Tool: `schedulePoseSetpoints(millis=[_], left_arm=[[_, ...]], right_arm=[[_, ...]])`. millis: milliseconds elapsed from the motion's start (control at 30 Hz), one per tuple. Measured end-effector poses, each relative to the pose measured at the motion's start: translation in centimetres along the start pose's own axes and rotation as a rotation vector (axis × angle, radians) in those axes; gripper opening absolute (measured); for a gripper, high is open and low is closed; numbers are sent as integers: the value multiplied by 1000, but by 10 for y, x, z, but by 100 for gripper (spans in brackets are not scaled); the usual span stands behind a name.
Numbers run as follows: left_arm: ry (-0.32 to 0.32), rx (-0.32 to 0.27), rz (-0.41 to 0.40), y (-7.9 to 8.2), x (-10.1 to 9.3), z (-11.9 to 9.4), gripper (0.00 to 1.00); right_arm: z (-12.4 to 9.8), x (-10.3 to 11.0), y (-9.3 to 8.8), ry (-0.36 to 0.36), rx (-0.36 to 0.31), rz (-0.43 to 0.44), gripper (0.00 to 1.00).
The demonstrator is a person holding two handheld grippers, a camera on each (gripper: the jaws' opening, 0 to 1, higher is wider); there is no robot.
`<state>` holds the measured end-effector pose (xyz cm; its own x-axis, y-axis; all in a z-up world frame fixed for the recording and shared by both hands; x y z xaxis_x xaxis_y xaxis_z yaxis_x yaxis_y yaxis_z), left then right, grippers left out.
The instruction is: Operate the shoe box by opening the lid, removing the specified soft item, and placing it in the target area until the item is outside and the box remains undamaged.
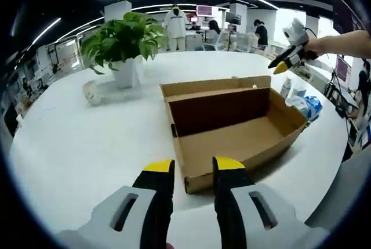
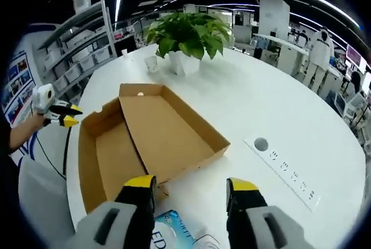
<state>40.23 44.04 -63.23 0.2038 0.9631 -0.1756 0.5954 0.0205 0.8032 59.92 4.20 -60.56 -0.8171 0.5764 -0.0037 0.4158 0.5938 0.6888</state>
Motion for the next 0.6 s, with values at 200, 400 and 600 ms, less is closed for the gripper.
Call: schedulePoseSetpoints(millis=[200,400,600], left_arm=[[56,24,-60,-4,6,14,17],[92,38,-141,-10,8,22,10],[166,0,-216,-12,9,24,4]], right_arm=[[6,-4,3,-52,-19,106,40],[20,-1,2,-52,18,143,34],[36,6,0,-47,43,166,29]])
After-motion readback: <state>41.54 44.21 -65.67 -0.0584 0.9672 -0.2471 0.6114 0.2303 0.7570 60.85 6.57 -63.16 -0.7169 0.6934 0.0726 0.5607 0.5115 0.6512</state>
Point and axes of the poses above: the point that each gripper's makers call its tool centre point, and the gripper's own axes: z roughly forward along the fingers, x roughly to its left, y roughly out of its top, the point moved 9 cm from there along -z, roughly backward along the fingers, and after that the axes turned 10 degrees about -z, right-handed, at the moved point
